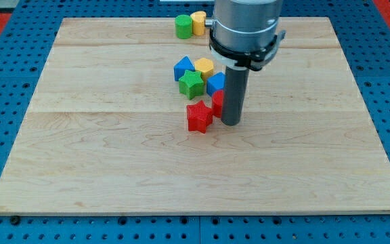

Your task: Push the red star into the green star

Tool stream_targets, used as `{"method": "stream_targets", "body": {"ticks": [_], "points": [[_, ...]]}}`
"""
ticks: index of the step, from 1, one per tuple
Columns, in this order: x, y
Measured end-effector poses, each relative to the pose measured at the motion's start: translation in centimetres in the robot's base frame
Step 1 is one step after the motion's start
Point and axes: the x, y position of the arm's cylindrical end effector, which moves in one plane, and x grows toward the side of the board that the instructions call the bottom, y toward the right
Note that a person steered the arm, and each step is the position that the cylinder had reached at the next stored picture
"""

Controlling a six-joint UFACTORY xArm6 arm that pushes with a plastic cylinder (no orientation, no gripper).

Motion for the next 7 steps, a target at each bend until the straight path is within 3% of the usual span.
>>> {"method": "stream_targets", "body": {"ticks": [1,2,3,5,6,7], "points": [[0.0,-0.1],[3.6,2.6],[6.1,1.2],[4.3,-8.4],[3.1,-8.5],[6.7,-6.2]]}}
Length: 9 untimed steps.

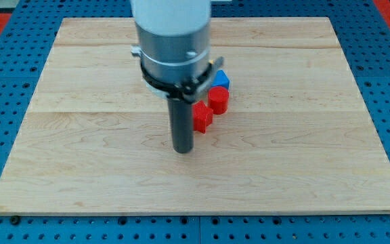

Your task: Push the red star into the green star

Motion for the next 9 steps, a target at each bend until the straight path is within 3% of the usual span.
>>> {"method": "stream_targets", "body": {"ticks": [3,5,7,9], "points": [[-5.6,-0.4],[-3.5,1.5],[-6.6,1.0],[-6.9,-0.9]]}}
